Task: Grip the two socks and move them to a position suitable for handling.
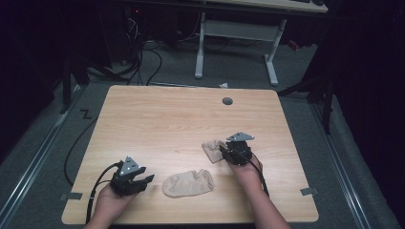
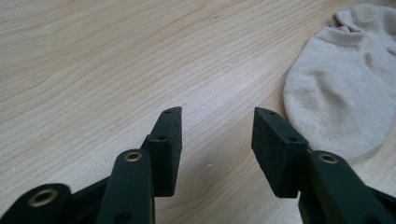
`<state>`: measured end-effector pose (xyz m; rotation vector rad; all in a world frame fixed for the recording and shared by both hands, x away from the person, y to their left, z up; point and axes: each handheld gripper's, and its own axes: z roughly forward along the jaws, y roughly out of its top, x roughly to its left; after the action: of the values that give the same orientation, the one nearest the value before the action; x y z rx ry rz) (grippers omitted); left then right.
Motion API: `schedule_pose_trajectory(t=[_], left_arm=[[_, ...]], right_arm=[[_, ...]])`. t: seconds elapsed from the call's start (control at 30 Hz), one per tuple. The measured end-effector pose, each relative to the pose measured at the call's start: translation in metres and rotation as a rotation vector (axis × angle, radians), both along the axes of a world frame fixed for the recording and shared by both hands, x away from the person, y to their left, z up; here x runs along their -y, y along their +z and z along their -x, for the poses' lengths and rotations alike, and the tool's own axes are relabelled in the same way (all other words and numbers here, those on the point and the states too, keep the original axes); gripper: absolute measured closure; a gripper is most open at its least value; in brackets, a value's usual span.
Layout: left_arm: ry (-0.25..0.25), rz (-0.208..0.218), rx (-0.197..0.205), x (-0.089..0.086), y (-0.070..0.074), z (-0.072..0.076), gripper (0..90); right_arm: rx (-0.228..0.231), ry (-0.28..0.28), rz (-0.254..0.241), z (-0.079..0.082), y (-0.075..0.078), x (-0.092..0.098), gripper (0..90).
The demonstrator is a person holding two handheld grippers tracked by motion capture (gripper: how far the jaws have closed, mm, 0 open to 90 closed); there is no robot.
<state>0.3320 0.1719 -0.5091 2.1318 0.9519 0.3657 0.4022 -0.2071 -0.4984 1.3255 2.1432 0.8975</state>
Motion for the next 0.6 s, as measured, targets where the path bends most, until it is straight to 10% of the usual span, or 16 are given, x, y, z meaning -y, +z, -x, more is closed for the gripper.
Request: schedule_pose_trajectory(t=[0.13, 0.27, 0.37, 0.6], left_arm=[[0.004, 0.002, -0.003, -0.001, 0.0, -0.001, 53.4], [0.003, 0.001, -0.003, -0.001, 0.0, -0.001, 53.4], [0.005, 0.004, -0.004, -0.001, 0.0, -0.001, 53.4], [0.007, 0.007, -0.005, -0.002, 0.0, -0.001, 53.4]], right_arm=[[-0.03, -0.016, -0.016, -0.015, -0.007, 0.011, 58.8], [-0.056, 0.022, 0.01, -0.018, -0.015, 0.007, 73.9], [-0.023, 0.033, 0.011, -0.013, -0.009, 0.001, 87.8], [0.048, 0.085, -0.036, 0.0, 0.021, -0.02, 88.4]])
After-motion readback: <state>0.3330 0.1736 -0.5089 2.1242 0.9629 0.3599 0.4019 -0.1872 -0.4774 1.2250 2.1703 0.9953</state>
